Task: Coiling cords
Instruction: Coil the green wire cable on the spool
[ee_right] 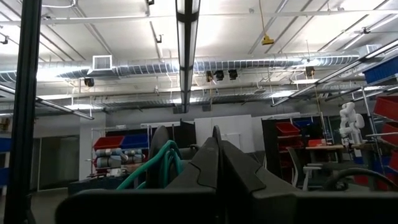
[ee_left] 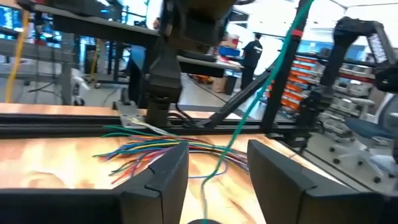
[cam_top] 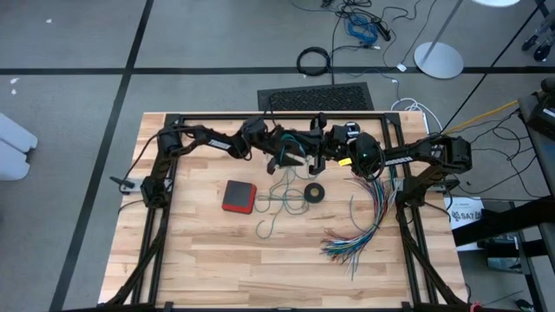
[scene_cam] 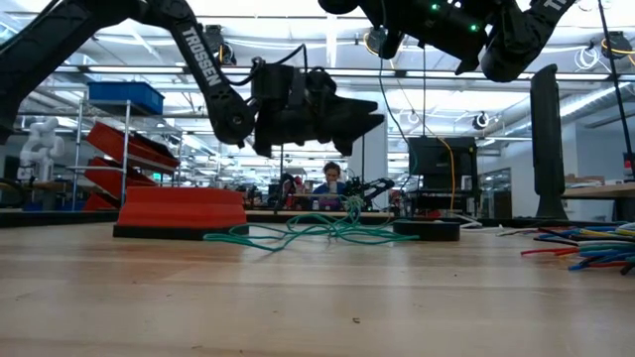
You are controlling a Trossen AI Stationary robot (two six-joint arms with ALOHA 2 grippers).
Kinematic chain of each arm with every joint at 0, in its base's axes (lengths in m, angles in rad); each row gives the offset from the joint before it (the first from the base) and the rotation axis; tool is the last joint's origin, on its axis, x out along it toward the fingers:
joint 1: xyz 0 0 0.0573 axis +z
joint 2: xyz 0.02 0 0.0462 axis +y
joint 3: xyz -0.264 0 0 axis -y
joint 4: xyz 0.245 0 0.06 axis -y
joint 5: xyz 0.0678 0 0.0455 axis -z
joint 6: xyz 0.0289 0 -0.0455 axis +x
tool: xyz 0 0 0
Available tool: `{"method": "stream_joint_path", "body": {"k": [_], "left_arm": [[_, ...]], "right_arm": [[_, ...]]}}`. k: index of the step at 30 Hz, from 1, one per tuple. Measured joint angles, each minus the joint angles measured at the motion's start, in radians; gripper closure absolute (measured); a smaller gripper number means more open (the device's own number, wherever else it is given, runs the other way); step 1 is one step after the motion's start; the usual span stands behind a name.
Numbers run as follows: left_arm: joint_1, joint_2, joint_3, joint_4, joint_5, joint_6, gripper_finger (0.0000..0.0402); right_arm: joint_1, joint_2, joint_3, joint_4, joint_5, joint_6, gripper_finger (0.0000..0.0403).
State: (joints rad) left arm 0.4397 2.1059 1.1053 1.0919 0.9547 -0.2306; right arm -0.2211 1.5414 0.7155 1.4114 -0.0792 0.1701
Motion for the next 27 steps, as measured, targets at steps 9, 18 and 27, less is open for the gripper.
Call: {"method": "stream_joint_path", "body": {"k": [9, 18, 27], "left_arm": [[-0.032, 0.000, 0.006, 0.002, -0.017, 0.000, 0.0228], [-0.036, -0.002, 0.030, 0.000, -0.071, -0.009, 0.0228], [-0.036, -0.002, 0.031, -0.003, -0.130, 0.002, 0.0255]], "right_arm": [[0.000, 0.000, 0.000, -0.001, 0.000, -0.004, 0.0403], [0.000, 0.000, 0.000, -0.002, 0.000, -0.004, 0.0403], [0.000, 0.000, 0.000, -0.002, 0.000, -0.004, 0.0403]]}}
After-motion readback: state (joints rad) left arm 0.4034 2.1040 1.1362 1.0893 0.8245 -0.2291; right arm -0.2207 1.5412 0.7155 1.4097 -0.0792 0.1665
